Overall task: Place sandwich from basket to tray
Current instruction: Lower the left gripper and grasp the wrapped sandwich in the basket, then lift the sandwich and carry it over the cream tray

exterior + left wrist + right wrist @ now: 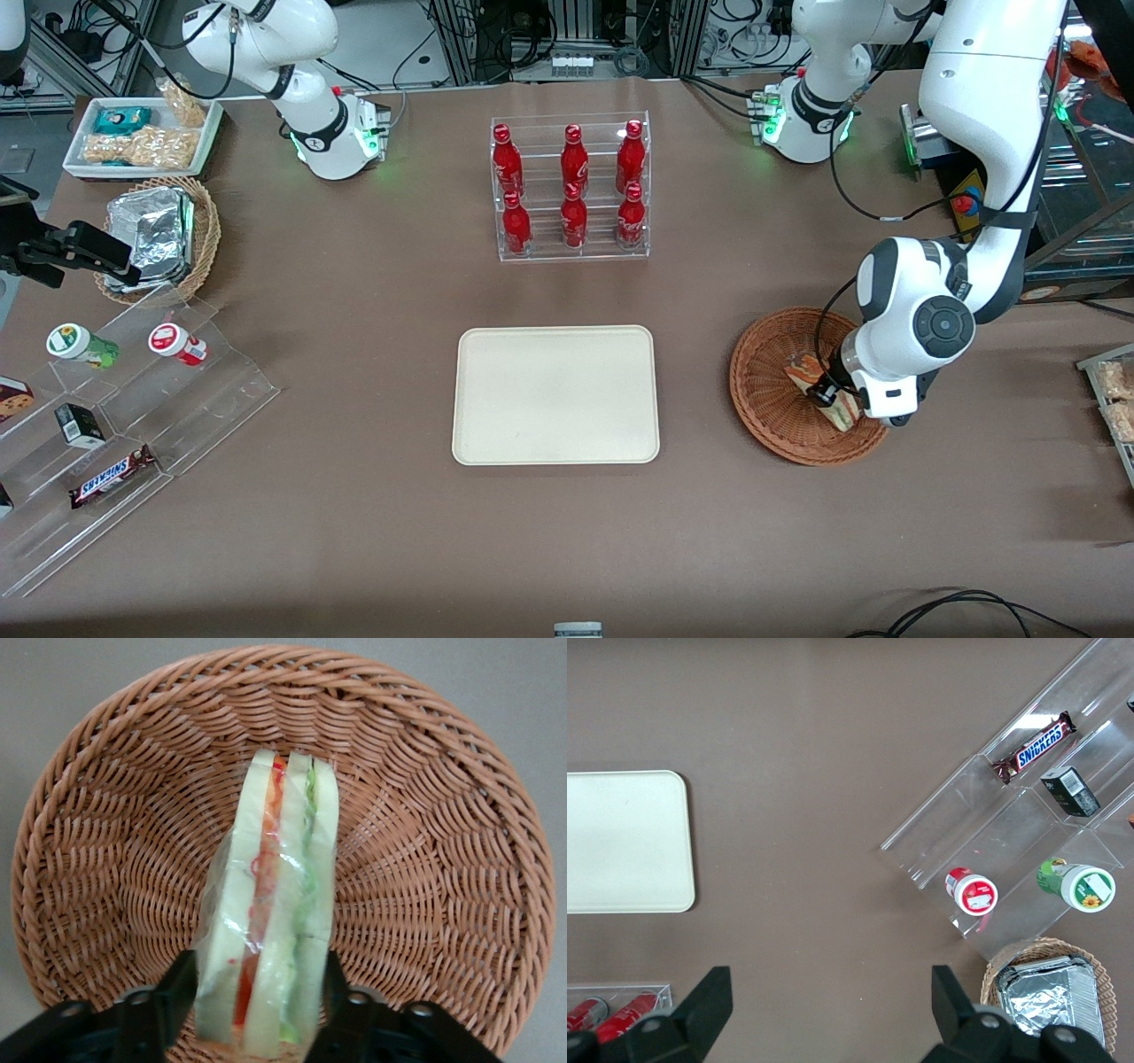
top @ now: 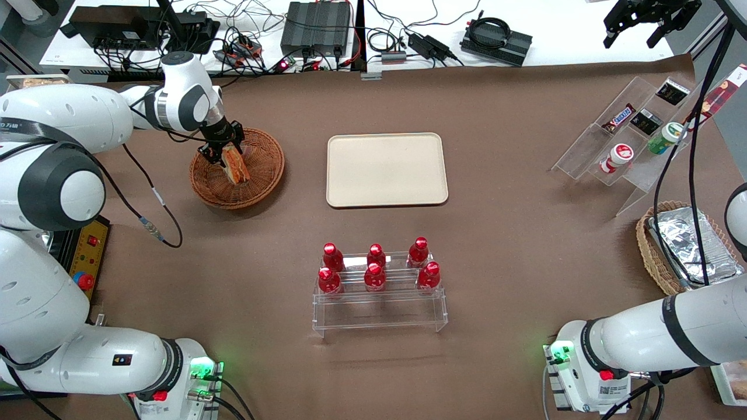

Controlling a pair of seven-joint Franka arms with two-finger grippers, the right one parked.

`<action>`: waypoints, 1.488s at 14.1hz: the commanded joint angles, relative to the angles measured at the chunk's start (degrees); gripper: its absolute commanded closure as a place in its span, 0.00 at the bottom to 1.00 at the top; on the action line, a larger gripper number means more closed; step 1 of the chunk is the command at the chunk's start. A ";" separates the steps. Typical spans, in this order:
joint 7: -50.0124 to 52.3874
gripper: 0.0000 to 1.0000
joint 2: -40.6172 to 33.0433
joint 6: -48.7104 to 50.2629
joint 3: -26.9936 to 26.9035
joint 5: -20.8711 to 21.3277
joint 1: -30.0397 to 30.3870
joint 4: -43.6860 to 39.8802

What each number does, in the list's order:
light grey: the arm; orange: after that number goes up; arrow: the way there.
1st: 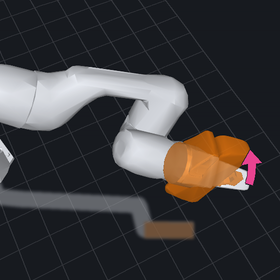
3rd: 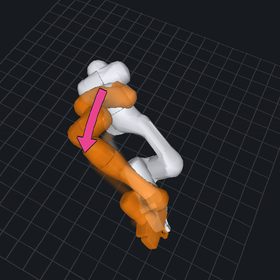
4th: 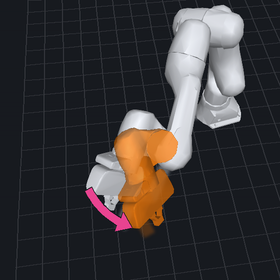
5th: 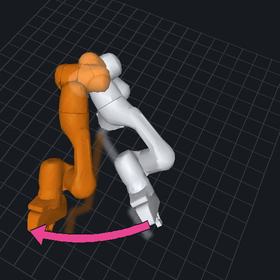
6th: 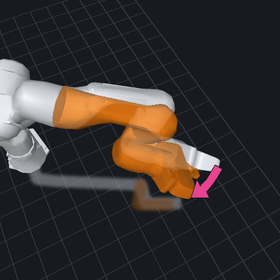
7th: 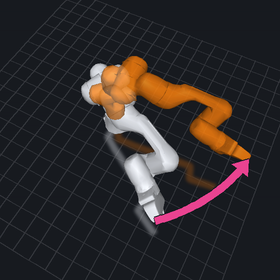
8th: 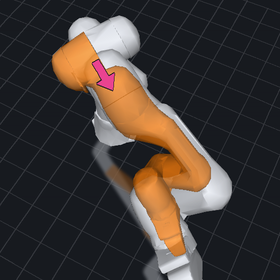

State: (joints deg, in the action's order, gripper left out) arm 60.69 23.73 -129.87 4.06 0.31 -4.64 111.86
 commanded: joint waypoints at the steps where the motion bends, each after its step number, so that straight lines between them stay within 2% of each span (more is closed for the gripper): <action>1: 1.80 0.87 -1.31 3.11 -0.28 0.74 -0.28 -2.08; 5: 1.97 0.87 -1.85 20.32 0.07 0.13 -0.80 -13.12; 7: 1.97 0.87 -1.67 23.25 0.07 -0.13 -3.08 -16.23; 11: 1.80 0.87 1.65 21.43 0.51 0.04 -12.47 -18.42; 14: 1.09 0.84 10.43 19.92 0.51 0.30 -19.68 -28.93; 15: 1.01 0.81 13.51 20.01 0.51 0.30 -21.53 -33.68; 17: -0.65 0.80 19.22 20.01 0.51 0.48 -24.26 -41.69; 19: -7.31 0.80 22.66 19.14 0.51 0.48 -27.25 -46.53; 21: -9.01 0.84 23.82 15.46 1.73 0.13 -28.75 -47.17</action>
State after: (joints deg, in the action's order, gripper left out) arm 54.33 44.67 -113.10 5.45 0.25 -31.61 69.31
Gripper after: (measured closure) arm 0.806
